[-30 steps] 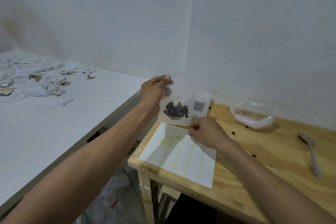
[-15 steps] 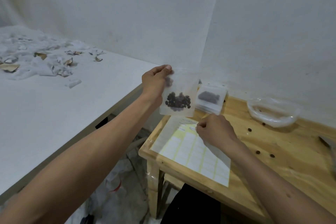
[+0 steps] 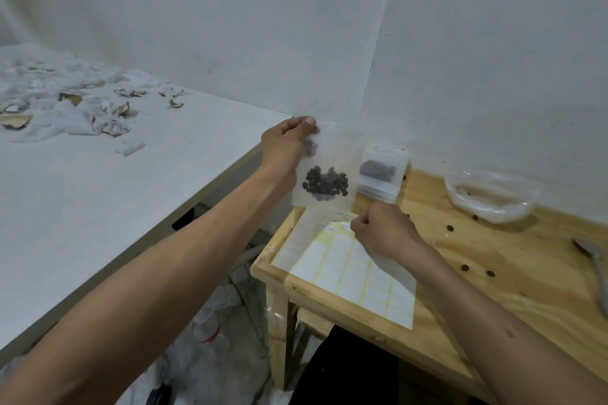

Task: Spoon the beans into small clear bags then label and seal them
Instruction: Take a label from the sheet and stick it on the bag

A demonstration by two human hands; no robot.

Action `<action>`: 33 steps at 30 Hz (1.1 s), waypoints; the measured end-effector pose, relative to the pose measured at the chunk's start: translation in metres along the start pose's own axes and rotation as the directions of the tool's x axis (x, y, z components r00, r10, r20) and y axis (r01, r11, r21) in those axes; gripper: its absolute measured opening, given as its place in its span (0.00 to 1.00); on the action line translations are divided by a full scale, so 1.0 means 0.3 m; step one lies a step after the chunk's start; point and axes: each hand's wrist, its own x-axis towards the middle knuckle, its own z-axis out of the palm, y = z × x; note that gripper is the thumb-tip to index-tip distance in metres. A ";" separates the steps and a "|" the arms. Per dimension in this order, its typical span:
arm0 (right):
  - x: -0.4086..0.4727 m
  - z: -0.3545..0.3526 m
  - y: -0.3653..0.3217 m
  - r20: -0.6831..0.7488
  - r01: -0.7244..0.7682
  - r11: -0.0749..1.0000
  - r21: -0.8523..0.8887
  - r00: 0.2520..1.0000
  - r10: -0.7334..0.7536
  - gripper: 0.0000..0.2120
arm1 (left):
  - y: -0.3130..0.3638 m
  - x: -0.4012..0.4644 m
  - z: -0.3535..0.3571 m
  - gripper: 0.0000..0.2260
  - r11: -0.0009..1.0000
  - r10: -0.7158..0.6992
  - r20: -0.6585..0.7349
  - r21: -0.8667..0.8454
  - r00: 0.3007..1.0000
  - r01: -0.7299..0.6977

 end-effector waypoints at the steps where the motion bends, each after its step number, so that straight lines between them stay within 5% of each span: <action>1: 0.002 0.000 0.003 0.013 0.018 1.000 0.002 1.000 -0.018 0.19 | 0.000 -0.005 0.001 0.03 1.000 0.000 0.009 0.003 1.000 0.000; 7: -0.012 -0.029 0.038 0.049 0.056 0.976 0.212 0.996 -0.068 0.17 | 0.008 -0.013 0.016 0.07 1.000 -0.023 0.068 0.007 0.997 0.023; 11: -0.037 -0.132 0.077 -0.033 0.020 0.816 0.577 0.999 -0.001 0.12 | 0.002 -0.044 0.063 0.07 0.998 -0.051 0.192 0.040 0.980 0.044; 16: -0.056 -0.300 0.111 -0.185 0.087 0.674 0.734 0.980 0.075 0.01 | -0.029 -0.099 0.192 0.03 0.995 -0.095 0.279 0.047 0.956 0.085; 24: -0.123 -0.436 0.215 -0.414 0.170 0.836 0.521 0.907 0.074 0.02 | -0.045 -0.209 0.399 0.05 0.988 -0.153 0.410 0.043 0.899 0.148; 33: -0.186 -0.507 0.331 -0.520 0.210 0.838 0.504 0.848 0.100 0.01 | -0.043 -0.277 0.549 0.13 0.983 -0.185 0.479 0.071 0.858 0.172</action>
